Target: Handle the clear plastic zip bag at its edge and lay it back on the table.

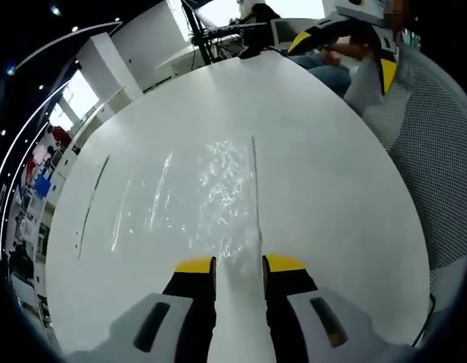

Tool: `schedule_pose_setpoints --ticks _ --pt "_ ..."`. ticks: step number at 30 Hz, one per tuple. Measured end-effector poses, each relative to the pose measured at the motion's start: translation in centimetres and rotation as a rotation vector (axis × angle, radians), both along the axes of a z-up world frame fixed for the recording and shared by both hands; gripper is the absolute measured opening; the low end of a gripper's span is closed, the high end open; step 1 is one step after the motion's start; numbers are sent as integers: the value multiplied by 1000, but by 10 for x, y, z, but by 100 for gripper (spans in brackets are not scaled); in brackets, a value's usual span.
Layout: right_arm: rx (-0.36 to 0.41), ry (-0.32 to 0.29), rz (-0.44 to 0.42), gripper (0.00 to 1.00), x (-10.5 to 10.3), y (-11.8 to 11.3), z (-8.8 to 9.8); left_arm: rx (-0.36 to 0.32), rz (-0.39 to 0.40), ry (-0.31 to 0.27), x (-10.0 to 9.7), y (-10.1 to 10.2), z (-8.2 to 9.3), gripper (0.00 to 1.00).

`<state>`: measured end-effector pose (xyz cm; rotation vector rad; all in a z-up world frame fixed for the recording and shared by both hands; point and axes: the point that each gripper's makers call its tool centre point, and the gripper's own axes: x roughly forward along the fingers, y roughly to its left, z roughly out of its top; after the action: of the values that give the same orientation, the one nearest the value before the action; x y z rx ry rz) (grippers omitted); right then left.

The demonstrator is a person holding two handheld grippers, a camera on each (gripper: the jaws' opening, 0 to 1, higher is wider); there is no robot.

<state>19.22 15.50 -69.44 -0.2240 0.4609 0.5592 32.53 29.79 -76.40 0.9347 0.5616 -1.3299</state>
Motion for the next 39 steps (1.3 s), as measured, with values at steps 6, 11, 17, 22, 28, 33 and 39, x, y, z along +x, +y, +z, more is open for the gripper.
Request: schedule_pose_setpoints --ticks 6,11,17,22,28,33,39 --pt "-3 5 -5 82 0 -1 -1 4 22 24 5 -2 -4 22" --pt "-4 6 -11 82 1 -2 -1 -1 37 56 6 -3 -6 21" --pt "-4 6 -14 81 1 -3 -1 -4 42 120 3 -3 -7 17" --pt "-1 7 -16 81 1 -3 -1 -8 48 169 -1 -1 -9 10" --pt "-2 6 -15 81 1 -2 -1 -5 42 190 -5 -1 -10 7" --pt "-3 9 -12 80 1 -2 -2 -3 47 204 -5 -1 -10 6" --pt "0 8 -13 79 1 -2 -1 -4 55 210 -6 -1 -10 4"
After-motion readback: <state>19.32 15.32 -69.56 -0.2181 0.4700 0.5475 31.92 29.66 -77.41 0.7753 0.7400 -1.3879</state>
